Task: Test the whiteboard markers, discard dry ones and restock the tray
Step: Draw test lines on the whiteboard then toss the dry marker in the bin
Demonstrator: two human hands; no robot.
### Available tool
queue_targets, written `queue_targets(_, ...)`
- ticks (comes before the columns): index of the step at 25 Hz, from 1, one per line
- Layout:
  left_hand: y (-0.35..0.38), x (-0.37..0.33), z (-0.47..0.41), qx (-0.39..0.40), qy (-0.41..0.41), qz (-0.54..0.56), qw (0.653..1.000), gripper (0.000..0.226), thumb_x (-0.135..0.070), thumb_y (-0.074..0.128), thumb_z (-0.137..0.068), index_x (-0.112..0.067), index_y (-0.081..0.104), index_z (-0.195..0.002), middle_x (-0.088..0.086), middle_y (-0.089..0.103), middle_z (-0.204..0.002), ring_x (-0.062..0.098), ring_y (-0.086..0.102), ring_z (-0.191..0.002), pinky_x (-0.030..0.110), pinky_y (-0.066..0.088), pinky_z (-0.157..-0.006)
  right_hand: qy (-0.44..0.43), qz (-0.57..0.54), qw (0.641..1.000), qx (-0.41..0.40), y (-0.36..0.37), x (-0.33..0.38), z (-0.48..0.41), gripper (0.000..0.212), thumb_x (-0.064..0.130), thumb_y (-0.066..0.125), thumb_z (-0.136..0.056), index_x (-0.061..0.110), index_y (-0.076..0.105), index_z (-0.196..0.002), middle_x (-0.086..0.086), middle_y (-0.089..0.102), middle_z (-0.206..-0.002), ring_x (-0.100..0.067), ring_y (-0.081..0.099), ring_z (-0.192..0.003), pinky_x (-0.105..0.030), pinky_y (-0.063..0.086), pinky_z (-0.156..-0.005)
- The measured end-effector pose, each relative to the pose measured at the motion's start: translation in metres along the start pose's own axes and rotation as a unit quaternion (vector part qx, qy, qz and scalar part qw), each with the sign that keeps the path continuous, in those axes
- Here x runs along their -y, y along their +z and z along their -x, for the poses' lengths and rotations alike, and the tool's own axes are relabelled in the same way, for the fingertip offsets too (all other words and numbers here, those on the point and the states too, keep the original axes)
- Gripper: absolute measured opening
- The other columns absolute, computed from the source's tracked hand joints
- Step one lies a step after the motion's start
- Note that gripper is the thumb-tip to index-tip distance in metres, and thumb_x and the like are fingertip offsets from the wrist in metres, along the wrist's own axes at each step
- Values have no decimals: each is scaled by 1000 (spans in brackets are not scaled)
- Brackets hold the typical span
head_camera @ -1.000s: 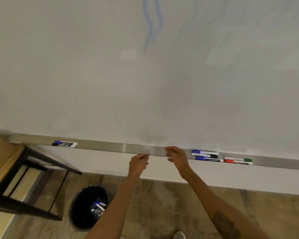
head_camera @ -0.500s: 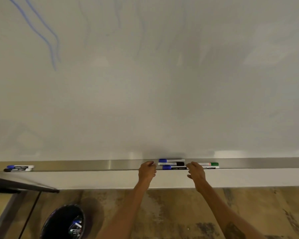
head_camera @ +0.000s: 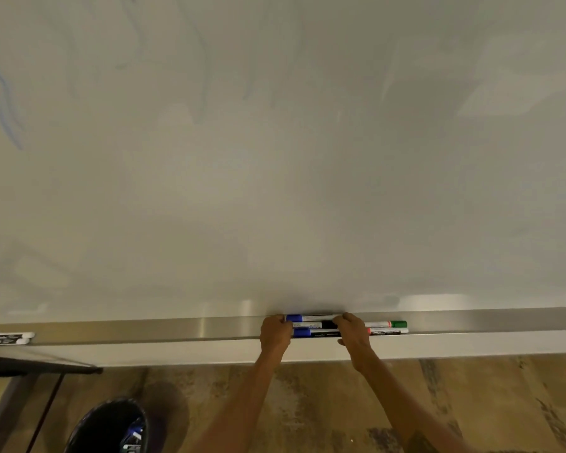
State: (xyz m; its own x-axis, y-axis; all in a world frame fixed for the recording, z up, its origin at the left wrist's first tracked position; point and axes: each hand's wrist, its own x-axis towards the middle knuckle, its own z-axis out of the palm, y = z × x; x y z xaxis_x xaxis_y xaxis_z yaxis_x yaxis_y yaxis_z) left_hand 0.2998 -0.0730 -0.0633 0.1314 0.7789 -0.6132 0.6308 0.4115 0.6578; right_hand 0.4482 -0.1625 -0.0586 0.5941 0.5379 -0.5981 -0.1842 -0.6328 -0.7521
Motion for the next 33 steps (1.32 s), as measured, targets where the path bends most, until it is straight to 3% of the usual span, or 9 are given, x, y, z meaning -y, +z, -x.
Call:
queue_targets(5, 3, -6, -4, 6, 13, -54, 998, 23, -13, 52, -91, -9, 73, -98, 11, 72, -99, 26, 66, -87, 35, 56, -78, 11, -3, 1000, -17, 7, 7, -5, 22, 13, 50, -99, 12, 59, -80, -14, 66, -86, -18, 62, -73, -21, 48, -58)
queue_targets(10, 6, -10, 5, -38, 19, -11, 999, 23, -12, 50, -96, -7, 73, -96, 11, 70, -94, 19, 59, -78, 27, 45, -69, 40, -88, 994, -43, 7, 10, 0, 19, 7, 52, -96, 7, 61, -79, -15, 63, -83, -20, 60, -72, -24, 49, -60)
queue_targets(14, 6, -12, 23, -98, 8, 102, 990, 20, -17, 53, -99, -12, 72, -101, 7, 70, -96, 17, 61, -79, 26, 49, -72, 34, -163, 982, -89, 6, 14, 13, 12, 11, 53, -98, 7, 63, -92, -12, 61, -90, -21, 58, -78, -31, 52, -73)
queue_targets(17, 2, -21, 37, -110, -18, 217, 970, 12, -25, 59, -98, -20, 70, -97, 4, 71, -99, 22, 67, -88, 35, 58, -80, 8, -220, 972, -83, 5, 21, 27, 14, 12, 57, -98, 7, 62, -110, -11, 63, -103, -25, 61, -93, -35, 53, -87)
queue_targets(23, -24, -39, 71, -105, 2, 375, 921, 14, -19, 74, -89, -15, 65, -98, 8, 73, -90, 24, 73, -82, 37, 62, -79, -63, -265, 959, -83, 5, 35, 65, 14, 11, 63, -94, 5, 63, -107, -14, 68, -100, -27, 67, -91, -32, 57, -84)
queue_targets(25, -36, -46, 87, -95, 39, 409, 907, 17, -18, 74, -89, -11, 66, -102, 11, 73, -94, 25, 74, -85, 34, 62, -80, -118, -233, 961, -92, 3, 38, 85, 10, 13, 64, -94, 7, 63, -102, -10, 68, -95, -30, 67, -91, -26, 55, -75)
queue_targets(28, -54, -59, 117, -76, 135, 431, 889, 17, -16, 71, -90, -10, 69, -106, 12, 74, -101, 25, 74, -91, 31, 61, -81, -277, -5, 946, -168, 4, 47, 120, 12, 23, 60, -96, 15, 65, -103, 0, 68, -96, -24, 65, -95, -26, 44, -81)
queue_targets(31, -72, -74, 149, -62, 227, 406, 883, 18, -20, 70, -91, -16, 72, -108, 5, 76, -101, 22, 74, -94, 31, 61, -84, -420, 190, 847, -265, 15, 70, 152, 30, 44, 54, -94, 26, 68, -113, 7, 71, -110, -13, 63, -109, -39, 34, -105)
queue_targets(33, -83, -82, 169, -58, 273, 369, 886, 18, -26, 70, -90, -20, 73, -107, 0, 76, -99, 21, 73, -93, 33, 60, -86, -475, 227, 800, -290, 23, 87, 174, 28, 42, 61, -92, 25, 69, -114, 6, 73, -108, -16, 67, -105, -45, 36, -106)
